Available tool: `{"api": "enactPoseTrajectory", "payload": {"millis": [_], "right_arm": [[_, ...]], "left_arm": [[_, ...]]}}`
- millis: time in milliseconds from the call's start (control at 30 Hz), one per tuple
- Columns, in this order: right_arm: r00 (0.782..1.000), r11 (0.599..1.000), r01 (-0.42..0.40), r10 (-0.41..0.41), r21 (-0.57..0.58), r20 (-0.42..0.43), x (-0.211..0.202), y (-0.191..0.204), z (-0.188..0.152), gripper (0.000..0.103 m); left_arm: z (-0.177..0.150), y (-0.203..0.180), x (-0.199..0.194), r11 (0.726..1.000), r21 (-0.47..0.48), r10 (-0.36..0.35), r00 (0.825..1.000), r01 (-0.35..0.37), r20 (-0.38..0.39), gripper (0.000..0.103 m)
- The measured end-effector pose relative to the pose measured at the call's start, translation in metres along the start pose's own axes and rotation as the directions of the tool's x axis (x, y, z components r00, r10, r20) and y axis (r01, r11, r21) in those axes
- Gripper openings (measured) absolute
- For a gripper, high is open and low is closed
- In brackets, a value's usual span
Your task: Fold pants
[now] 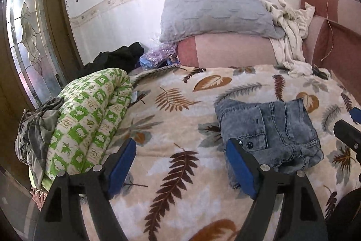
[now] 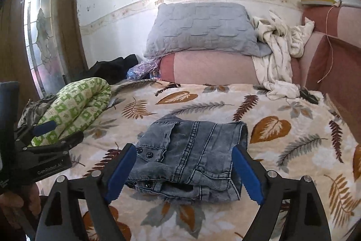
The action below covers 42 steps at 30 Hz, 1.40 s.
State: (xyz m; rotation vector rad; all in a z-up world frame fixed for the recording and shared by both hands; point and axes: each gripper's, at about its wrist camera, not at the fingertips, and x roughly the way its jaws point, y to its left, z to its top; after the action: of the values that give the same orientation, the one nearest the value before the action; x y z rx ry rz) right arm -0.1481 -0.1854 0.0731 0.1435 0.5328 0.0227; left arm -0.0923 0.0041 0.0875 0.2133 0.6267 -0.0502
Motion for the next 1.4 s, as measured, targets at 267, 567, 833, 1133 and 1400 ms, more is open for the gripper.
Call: {"api": "enactPoseTrajectory", "payload": {"millis": [267, 567, 833, 1133, 1400], "right_arm": [[1.000, 1.000, 0.004, -0.004, -0.014, 0.010, -0.011, 0.005, 0.009, 0.089], [1.000, 0.999, 0.011, -0.010, -0.039, 0.010, -0.011, 0.013, 0.010, 0.090], [1.000, 0.999, 0.000, 0.000, -0.032, -0.008, -0.005, 0.015, 0.005, 0.090], [1.000, 1.000, 0.008, -0.009, -0.022, -0.025, 0.002, 0.016, 0.002, 0.090], [0.993, 0.996, 0.079, -0.082, -0.028, -0.089, 0.019, 0.018, -0.005, 0.090]], "left_arm": [[0.005, 0.008, -0.010, 0.999, -0.036, 0.009, 1.000, -0.008, 0.029, 0.085], [0.009, 0.014, -0.023, 0.998, -0.062, 0.009, 0.999, -0.006, 0.054, 0.086], [0.007, 0.016, -0.025, 0.996, -0.089, 0.000, 0.999, 0.003, 0.039, 0.086], [-0.001, 0.020, -0.014, 0.995, -0.100, 0.023, 1.000, -0.022, 0.016, 0.086], [-0.007, 0.023, -0.007, 0.994, -0.109, 0.029, 1.000, -0.028, 0.008, 0.086]]}}
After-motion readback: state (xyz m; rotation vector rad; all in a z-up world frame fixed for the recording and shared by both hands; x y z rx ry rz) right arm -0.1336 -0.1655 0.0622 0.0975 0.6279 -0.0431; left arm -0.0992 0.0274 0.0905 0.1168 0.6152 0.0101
